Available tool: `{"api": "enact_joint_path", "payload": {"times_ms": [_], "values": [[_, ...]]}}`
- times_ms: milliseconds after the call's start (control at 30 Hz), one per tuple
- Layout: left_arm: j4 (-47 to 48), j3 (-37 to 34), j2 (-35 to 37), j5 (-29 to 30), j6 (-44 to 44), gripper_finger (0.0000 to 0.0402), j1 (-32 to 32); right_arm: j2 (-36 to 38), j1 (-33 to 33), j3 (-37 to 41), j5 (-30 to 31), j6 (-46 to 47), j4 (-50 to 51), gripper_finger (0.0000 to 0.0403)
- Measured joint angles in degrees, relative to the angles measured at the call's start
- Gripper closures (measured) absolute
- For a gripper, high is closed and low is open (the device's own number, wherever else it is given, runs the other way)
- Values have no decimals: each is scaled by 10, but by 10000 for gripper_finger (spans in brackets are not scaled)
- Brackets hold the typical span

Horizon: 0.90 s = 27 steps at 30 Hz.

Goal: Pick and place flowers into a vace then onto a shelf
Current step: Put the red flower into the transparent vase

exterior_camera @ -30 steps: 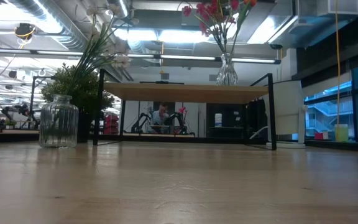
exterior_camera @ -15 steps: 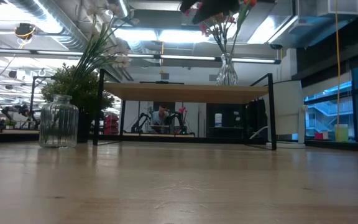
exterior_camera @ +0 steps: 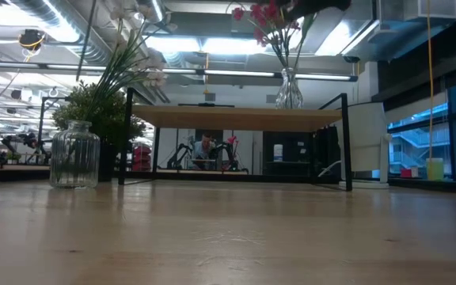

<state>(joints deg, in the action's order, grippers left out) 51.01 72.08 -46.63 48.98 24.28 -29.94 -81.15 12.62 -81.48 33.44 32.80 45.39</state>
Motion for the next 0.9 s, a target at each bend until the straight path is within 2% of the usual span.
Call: {"api": "enact_joint_path", "payload": {"times_ms": [133,300,467,900], "values": [[-2,-32,23,11,27,393,-6,69,11,88,1,-7,-112,186],[-12,-72,43,31,52,395,-13,115,16,167,0,-17,-219,186],[-45,-116,56,47,52,393,-13,120,16,191,-1,-16,-242,186],[-72,-182,74,86,77,391,-13,119,16,192,-1,-20,-242,186]]}}
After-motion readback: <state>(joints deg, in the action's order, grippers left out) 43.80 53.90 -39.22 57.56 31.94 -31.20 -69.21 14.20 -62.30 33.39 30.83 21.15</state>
